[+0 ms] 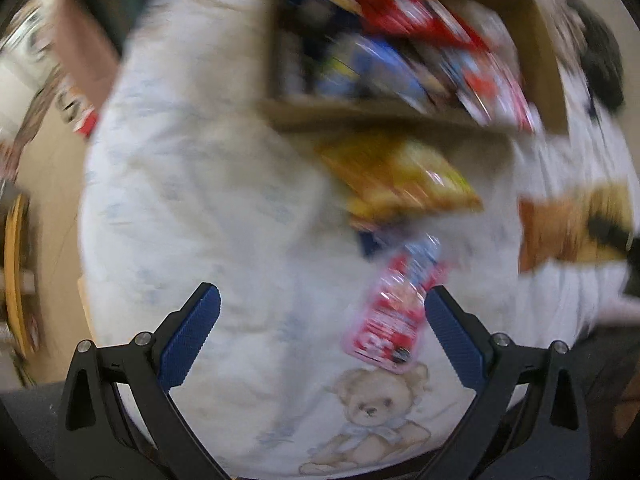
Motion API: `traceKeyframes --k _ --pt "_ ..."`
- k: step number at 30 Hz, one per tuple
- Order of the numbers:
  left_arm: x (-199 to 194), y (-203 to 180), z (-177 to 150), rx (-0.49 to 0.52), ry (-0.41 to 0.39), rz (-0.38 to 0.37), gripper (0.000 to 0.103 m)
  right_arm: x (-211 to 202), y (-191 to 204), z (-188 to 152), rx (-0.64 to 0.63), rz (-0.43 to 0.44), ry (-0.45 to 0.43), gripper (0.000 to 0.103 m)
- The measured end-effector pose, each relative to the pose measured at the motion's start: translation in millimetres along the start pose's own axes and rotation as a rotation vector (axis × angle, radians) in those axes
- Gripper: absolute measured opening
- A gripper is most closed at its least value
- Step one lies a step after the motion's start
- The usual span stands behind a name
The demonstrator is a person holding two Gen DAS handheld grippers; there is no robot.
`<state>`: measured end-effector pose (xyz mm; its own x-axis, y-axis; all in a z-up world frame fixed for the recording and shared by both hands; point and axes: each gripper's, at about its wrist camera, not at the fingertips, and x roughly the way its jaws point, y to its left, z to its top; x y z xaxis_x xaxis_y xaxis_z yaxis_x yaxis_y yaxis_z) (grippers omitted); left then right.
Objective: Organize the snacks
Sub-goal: 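Grasp a thin yellow stick snack with the right gripper, then grasp and lift the pink packet with the left gripper while the right gripper holds the stick snack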
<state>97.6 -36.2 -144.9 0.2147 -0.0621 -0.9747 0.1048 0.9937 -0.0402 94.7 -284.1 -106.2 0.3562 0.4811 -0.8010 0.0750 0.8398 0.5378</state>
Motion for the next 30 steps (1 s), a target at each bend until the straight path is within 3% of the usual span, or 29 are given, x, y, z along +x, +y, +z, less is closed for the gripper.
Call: traceKeyframes --k 6,9,16,18,21,24,30 --pt "38.3 -49.7 -8.3 0.196 0.106 0.014 0.101 0.0 -6.1 -3.9 0.021 0.007 -0.015 0.002" --pt "57.9 -58.4 -11.2 0.226 0.165 0.024 0.101 -0.3 -6.5 -3.9 0.021 0.008 -0.016 0.002" --pt "68.3 -65.5 -7.5 0.222 0.152 0.024 0.101 -3.3 -10.3 -4.9 0.031 0.020 -0.018 0.002" --pt "66.7 -63.4 -6.0 0.205 0.146 0.012 0.097 -3.1 -10.8 -4.8 0.034 0.024 -0.016 0.002" --pt "62.8 -56.4 -2.6 0.204 0.136 0.002 0.082 -2.8 -10.3 -4.3 0.040 0.028 -0.014 0.002" --pt "55.1 -54.0 -3.4 0.204 0.124 -0.011 0.061 -2.8 -9.8 -3.6 0.041 0.029 -0.017 0.002" --pt "41.0 -51.0 -8.1 0.200 0.111 -0.038 0.055 -0.9 -7.9 -3.4 0.038 0.029 -0.012 0.002"
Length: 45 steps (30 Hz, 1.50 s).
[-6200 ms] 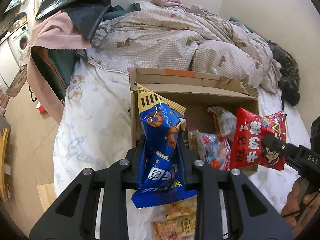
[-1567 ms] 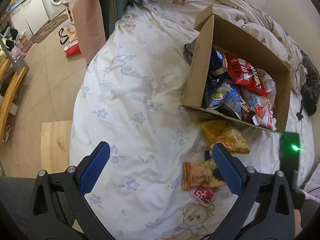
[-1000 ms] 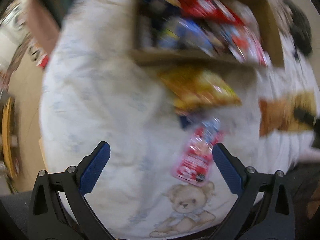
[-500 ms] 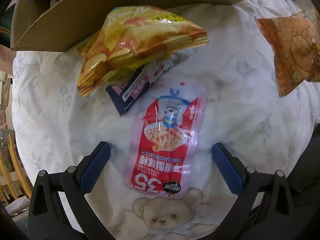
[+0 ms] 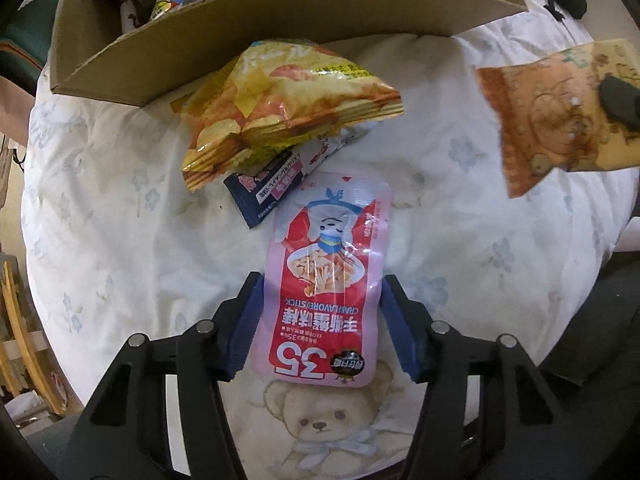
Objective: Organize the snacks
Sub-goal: 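Grasp and lift the pink packet with the left gripper while the right gripper holds the stick snack, then carry the pink packet and yellow stick snack over the box with both grippers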
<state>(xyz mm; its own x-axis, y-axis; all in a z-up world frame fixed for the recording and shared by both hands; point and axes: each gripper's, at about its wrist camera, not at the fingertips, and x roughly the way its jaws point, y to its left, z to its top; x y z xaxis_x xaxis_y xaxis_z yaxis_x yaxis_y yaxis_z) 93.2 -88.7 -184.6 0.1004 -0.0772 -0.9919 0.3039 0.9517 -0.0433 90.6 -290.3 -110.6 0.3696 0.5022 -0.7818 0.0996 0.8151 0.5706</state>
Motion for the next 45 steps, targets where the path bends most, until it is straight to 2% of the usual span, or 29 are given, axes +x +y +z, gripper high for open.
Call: traceKeyframes --k 7,17,24,30,33,38,41,45 --pt "-32.4 -1.0 -15.5 -0.010 -0.063 -0.048 0.054 -0.2 5.3 0.6 -0.015 0.002 -0.009 0.002" --pt "-66.7 8.0 -40.5 -0.038 -0.128 -0.004 0.054 -5.7 14.9 4.0 -0.035 0.022 -0.035 0.002" --pt "-114.0 6.5 -59.6 -0.094 -0.249 0.000 0.054 -15.0 18.1 3.5 -0.044 0.047 -0.054 0.002" --pt "-149.4 22.8 -56.6 -0.174 -0.356 0.021 0.054 -20.5 22.6 4.5 -0.050 0.075 -0.071 0.002" --pt "-166.0 32.2 -41.6 -0.201 -0.393 0.026 0.054 -24.0 25.4 5.1 -0.055 0.095 -0.088 0.002" --pt "-187.7 47.8 -20.1 -0.244 -0.470 0.057 0.054 -44.1 32.5 8.7 -0.071 0.188 -0.184 0.002" --pt "-191.3 57.4 -8.7 -0.269 -0.484 0.062 0.054 -58.1 35.4 13.6 -0.077 0.224 -0.252 0.002" --pt "-189.4 71.0 5.7 -0.308 -0.475 0.055 0.054 -65.7 29.4 26.8 -0.042 0.246 -0.286 0.002"
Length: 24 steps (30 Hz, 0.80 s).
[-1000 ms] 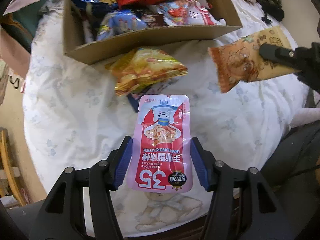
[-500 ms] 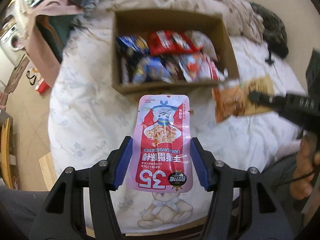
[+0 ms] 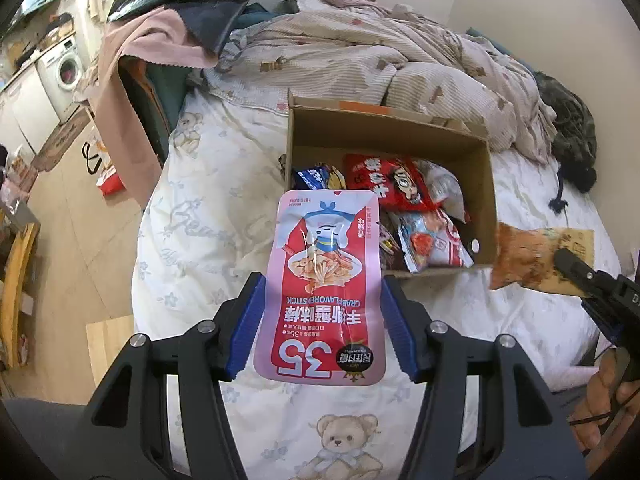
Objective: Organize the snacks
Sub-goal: 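Carry the pink packet and yellow stick snack over the box with both grippers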
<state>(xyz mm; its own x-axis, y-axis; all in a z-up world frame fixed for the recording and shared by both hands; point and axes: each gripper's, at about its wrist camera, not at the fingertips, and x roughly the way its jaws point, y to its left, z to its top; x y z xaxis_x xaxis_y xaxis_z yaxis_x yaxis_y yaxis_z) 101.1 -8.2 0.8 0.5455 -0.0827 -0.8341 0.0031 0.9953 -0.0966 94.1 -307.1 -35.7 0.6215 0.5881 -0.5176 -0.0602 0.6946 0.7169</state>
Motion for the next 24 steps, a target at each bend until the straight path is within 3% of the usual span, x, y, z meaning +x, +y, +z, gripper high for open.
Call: traceKeyframes --k 7,17,24 --pt "21.0 2.7 16.8 0.006 0.003 0.011 0.054 3.7 -11.2 22.0 0.039 -0.039 -0.025 0.002" --pt "49.5 -10.7 47.2 0.041 0.000 0.000 0.054 46.4 -9.2 36.2 0.022 -0.079 0.045 0.002" --pt "67.9 -35.6 76.7 0.122 -0.031 -0.002 0.054 82.5 -8.4 53.4 -0.015 -0.092 0.091 0.002"
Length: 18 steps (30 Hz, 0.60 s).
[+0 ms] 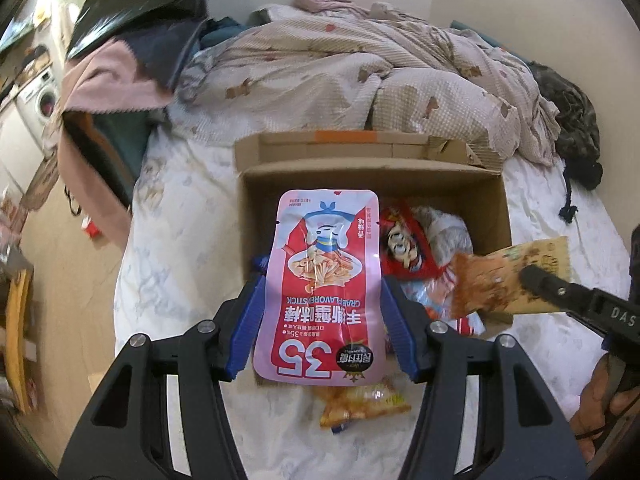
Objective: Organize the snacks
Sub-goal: 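Carry the pink packet and yellow stick snack over the box with both grippers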
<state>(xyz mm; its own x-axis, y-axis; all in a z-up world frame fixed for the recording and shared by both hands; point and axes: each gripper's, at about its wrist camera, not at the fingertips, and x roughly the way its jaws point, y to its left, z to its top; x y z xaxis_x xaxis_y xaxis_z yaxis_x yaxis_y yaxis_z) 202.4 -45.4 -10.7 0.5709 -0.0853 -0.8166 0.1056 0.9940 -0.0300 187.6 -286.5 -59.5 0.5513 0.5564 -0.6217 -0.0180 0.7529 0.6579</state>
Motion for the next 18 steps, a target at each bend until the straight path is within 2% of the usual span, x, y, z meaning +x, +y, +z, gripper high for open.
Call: traceKeyframes --k 7,13,18 --pt "25.8 -6.4 17.5 0.024 -0.017 -0.001 0.054 30.3 3.5 15.7 -0.036 0.020 0.031 0.002" --pt "49.8 -7.2 15.1 0.043 -0.004 0.008 0.054 59.4 -4.9 15.9 -0.018 0.009 0.094 0.002" --pt "53.0 -11.7 14.8 0.071 -0.016 0.011 0.054 67.8 -1.6 11.4 -0.031 -0.001 0.118 0.002"
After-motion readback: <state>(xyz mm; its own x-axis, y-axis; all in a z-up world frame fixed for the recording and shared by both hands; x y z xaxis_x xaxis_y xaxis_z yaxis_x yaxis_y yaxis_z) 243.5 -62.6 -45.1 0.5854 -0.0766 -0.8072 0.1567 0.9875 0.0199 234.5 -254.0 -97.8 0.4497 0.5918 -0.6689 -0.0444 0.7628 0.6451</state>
